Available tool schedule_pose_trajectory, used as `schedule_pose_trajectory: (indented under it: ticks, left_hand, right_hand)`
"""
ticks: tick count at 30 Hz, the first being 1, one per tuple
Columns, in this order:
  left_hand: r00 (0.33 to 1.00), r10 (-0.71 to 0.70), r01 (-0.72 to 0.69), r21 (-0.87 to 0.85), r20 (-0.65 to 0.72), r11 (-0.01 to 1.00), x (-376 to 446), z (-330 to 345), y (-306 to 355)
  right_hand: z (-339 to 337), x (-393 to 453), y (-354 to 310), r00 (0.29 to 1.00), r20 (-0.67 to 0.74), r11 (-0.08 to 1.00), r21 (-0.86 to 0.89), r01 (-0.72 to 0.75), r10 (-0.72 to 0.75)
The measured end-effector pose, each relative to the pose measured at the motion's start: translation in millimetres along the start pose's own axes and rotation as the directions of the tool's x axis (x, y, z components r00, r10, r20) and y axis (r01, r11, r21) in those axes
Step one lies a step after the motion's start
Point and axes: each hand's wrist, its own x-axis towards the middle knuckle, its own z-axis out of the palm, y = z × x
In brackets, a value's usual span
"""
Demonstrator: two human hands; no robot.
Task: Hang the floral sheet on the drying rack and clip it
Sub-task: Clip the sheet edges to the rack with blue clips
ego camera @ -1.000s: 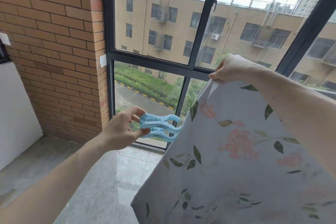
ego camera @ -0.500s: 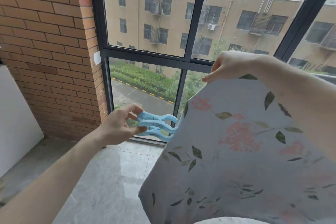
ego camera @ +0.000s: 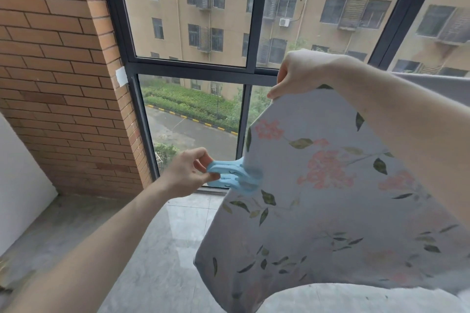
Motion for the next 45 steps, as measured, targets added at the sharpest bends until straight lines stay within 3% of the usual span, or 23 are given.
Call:
schedule_pose_trajectory:
  ticks: [15, 20, 34, 40, 45]
  left_hand:
    - [0.997, -0.006, -0.001, -0.095, -0.071, 0.995, 18.8, 38.6, 14.7]
    - [0.996, -0.043, 0.05, -0.102, 0.075, 0.994, 14.2, 42.2, 8.2]
    - [0.986, -0.066, 0.082, -0.099, 0.152, 0.992, 6.2, 35.4, -1.0]
    - [0.995, -0.021, 0.028, -0.072, 0.095, 0.997, 0.0, 28.1, 6.6]
    - [0.994, 0.11, -0.109, 0.029, -0.014, 0.994, -7.4, 14.0, 36.2]
  right_hand:
    - [0.0, -0.9, 3.4, 1.0, -0.008, 1.0, 0.017, -0.007, 0.007]
    - [0.6, -1.9, 3.4, 1.0, -0.015, 1.0, 0.016, 0.001, -0.001]
    - [6.4, -5.0, 4.6, 0.994, -0.106, 0.999, -0.038, 0.012, -0.016]
    - [-3.2, -16.7, 16.6, 0.994, -0.093, 0.994, 0.087, 0.059, -0.051]
    - [-3.1, -45.1, 31.2, 0.964, -0.264, 0.993, 0.101, 0.067, -0.038]
